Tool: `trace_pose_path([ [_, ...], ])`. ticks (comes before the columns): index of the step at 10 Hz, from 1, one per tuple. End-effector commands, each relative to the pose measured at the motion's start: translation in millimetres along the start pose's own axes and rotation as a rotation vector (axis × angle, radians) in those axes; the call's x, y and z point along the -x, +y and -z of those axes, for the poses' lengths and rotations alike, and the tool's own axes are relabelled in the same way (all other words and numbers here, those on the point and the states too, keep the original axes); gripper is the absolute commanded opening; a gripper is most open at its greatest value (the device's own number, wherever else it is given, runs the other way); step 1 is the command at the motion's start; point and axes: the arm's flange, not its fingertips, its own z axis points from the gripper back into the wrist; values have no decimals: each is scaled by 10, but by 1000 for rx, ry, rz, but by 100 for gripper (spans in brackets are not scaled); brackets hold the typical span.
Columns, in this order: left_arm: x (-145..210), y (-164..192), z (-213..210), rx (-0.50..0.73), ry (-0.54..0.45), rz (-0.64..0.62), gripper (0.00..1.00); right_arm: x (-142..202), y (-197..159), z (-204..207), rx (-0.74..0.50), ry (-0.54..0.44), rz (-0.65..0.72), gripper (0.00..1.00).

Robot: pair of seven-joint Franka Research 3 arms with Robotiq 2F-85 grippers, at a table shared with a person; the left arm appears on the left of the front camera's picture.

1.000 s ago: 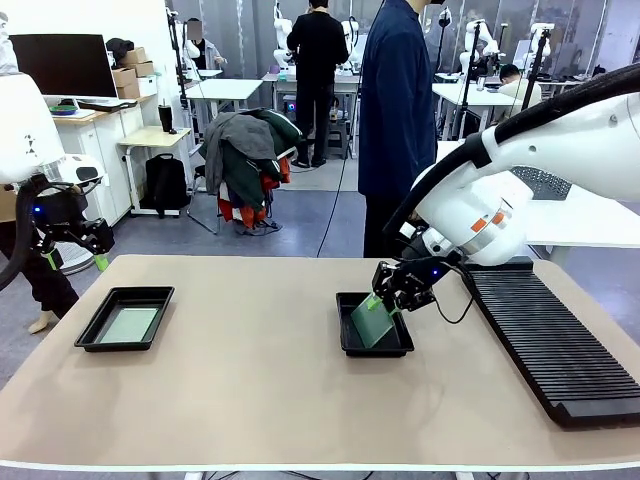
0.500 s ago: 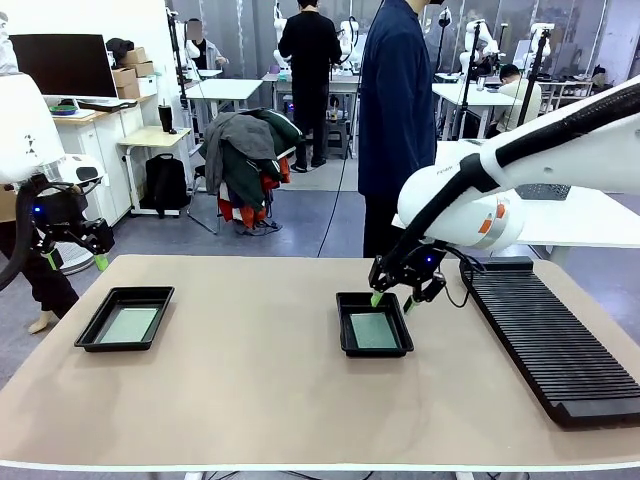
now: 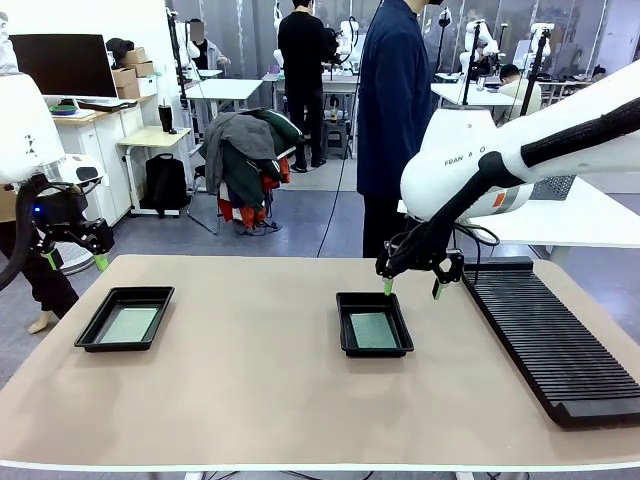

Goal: Inspect and transfer BCBs to ESD trays.
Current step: Pick up the Blank PCB from the PCB Rack and place it in the right ESD tray.

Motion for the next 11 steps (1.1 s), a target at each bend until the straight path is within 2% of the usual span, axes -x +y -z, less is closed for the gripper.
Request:
trace_pose_path([
  [1,14,5,15,5,-7,-3,90,-17,-8,-44,18,6,19,100],
  [11,14,5,15,5,-7,-3,90,-3,-7,-17,3,5,2,100],
])
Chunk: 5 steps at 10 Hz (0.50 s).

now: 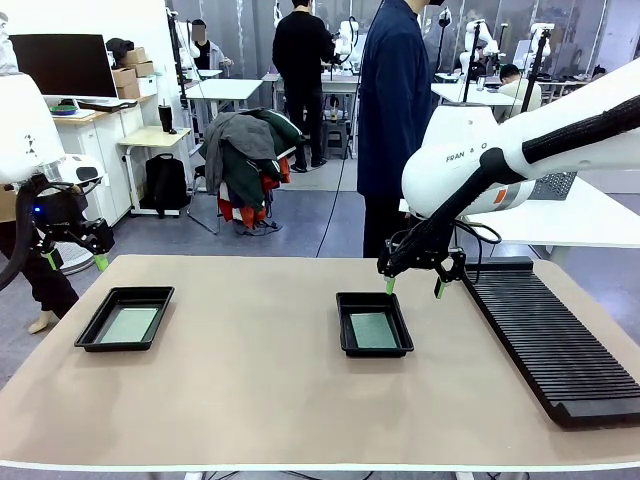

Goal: Inspect and transfer BCBs to ESD trays.
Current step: Pick up the Blank PCB from the PCB Rack and place it in the right ESD tray, then pick up the ESD tray and place it on the left side of the table.

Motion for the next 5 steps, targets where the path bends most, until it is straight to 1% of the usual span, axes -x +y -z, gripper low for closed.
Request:
trace_pose_path([
  [1,14,5,15,5,-7,-3,90,8,15,2,-1,-1,-2,100],
  [5,14,5,15,5,-7,-3,90,8,15,2,-1,-1,-2,100],
])
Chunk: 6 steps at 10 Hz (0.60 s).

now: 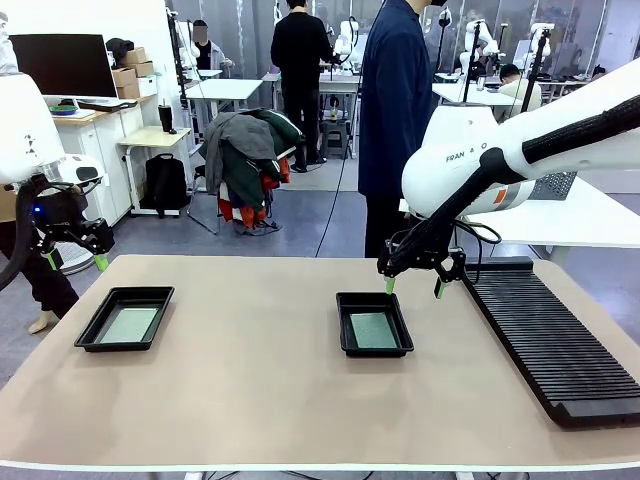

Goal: Inspect and transfer BCBs to ESD trays.
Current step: Pick up the ESD tray and place it on the left side of the table.

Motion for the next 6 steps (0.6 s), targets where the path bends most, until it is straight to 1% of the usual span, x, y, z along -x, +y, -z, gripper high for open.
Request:
trace_pose_path([
  [1,14,5,15,5,-7,-3,90,8,15,2,-1,-1,-2,100],
  [5,0,0,0,0,0,0,90,0,0,0,0,0,0,100],
  [6,64,-195,-98,36,-10,9,90,60,-197,-136,-93,35,16,100],
])
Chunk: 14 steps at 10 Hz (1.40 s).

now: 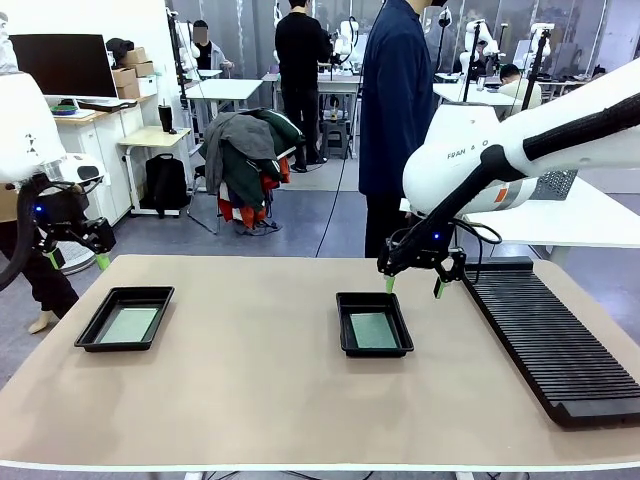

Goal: Inspect and transfer BCBs to ESD trays.
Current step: Pick up the ESD tray and place it on the left side of the table.

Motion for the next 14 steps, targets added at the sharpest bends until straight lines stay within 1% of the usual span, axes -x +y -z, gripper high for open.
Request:
trace_pose_path([
  [1,178,-388,-185,50,-12,12,90,93,-412,-258,-155,63,22,100],
  [3,366,-886,-360,49,6,-4,90,80,-948,-511,-279,94,47,100],
  [4,443,-1194,-413,57,29,-24,90,79,-1193,-581,-318,106,31,100],
  [5,510,-1660,-414,83,53,-39,90,64,-1435,-614,-375,137,-8,100],
  [6,536,-2177,-389,115,76,-48,90,33,-1628,-605,-387,151,-20,100],
  [7,566,-2689,-386,107,68,-41,90,10,-1785,-571,-404,184,-60,100],
  [8,585,-3145,-416,95,49,-27,90,-8,-1922,-540,-415,179,-67,100],
  [9,595,-3578,-390,68,36,-17,90,67,-1744,-650,-377,142,-21,100],
  [10,575,-3978,-304,53,50,-17,90,67,-1744,-650,-377,142,-21,100],
  [11,547,-4255,-221,45,36,-22,90,67,-1744,-650,-377,142,-21,100],
  [12,484,-4486,-131,44,2,-2,90,67,-1744,-650,-377,142,-21,100],
  [14,350,-4854,108,33,2,4,90,67,-1744,-650,-377,142,-21,100],
])
